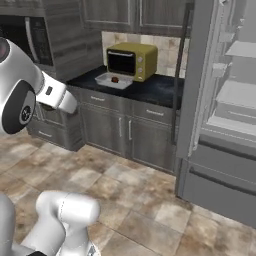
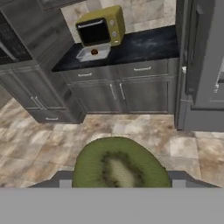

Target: Pick the kiwi and orange from the fridge and place them inside the tupperware on the counter.

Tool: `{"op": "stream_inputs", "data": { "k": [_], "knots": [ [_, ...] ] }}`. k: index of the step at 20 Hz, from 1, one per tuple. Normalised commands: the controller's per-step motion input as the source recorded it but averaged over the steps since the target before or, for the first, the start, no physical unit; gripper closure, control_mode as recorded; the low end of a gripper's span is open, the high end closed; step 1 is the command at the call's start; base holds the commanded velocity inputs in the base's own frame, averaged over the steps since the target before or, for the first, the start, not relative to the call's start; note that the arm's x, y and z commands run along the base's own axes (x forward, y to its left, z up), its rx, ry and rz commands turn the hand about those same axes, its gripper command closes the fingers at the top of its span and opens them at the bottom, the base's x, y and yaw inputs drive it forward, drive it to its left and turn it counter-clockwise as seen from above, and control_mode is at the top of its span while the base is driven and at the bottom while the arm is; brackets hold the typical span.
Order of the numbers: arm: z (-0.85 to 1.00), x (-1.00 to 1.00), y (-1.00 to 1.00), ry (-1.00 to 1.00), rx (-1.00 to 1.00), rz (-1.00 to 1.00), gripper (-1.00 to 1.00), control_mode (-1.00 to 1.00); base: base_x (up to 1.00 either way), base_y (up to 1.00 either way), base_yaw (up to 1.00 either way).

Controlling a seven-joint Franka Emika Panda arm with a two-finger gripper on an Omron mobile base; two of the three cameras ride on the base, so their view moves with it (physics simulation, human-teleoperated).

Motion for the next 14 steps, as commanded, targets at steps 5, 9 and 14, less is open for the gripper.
{"op": "stream_inputs", "data": {
  "k": [5, 9, 14],
  "knots": [
    [0.00, 0.00, 0.00, 0.00, 0.00, 0.00, 1.00, 1.00, 0.94, 0.42, 0.06],
    [0.00, 0.00, 0.00, 0.00, 0.00, 0.00, 1.00, 1.00, 1.00, 0.24, 0.00],
    [0.00, 0.00, 0.00, 0.00, 0.00, 0.00, 1.00, 1.00, 1.00, 0.28, -0.09]
  ]
}}
